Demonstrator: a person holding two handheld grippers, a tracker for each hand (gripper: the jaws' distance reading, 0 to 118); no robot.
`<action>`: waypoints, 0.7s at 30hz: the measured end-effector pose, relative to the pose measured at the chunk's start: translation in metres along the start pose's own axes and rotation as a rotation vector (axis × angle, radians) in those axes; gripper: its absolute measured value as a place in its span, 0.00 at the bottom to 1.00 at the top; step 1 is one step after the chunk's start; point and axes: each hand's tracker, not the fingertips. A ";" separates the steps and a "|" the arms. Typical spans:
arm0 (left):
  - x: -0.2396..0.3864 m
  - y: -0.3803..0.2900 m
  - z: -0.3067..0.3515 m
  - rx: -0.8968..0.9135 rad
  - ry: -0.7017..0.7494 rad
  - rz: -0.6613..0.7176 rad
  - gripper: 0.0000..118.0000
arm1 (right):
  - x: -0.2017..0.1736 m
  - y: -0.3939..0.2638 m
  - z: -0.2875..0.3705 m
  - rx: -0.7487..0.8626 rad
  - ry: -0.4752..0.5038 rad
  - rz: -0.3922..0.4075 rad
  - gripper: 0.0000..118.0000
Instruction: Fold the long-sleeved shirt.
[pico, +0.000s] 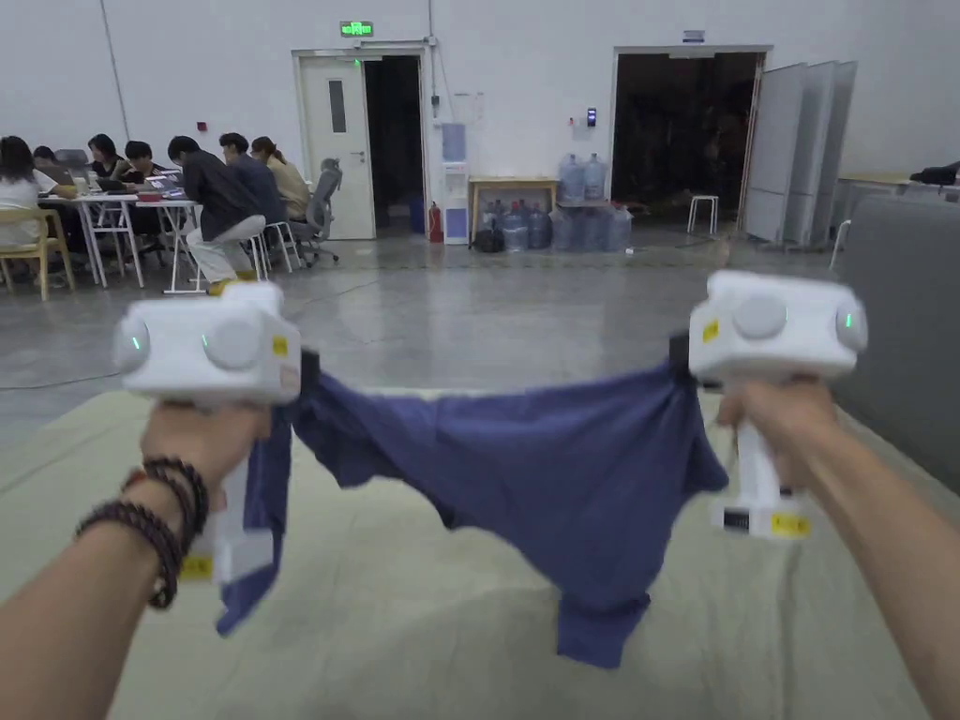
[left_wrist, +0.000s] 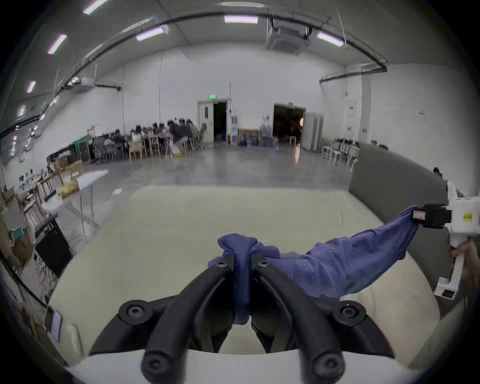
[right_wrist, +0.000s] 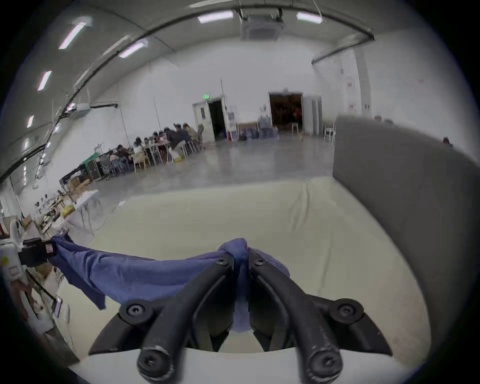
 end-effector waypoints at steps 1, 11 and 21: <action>-0.001 -0.017 -0.008 -0.018 0.000 -0.005 0.02 | 0.004 -0.019 -0.012 -0.028 -0.005 -0.001 0.04; -0.015 -0.142 0.041 -0.033 -0.107 0.055 0.02 | 0.037 -0.130 0.036 -0.068 0.040 -0.015 0.04; -0.007 -0.347 0.139 -0.327 -0.111 -0.073 0.02 | 0.053 -0.341 0.133 -0.303 -0.061 0.114 0.04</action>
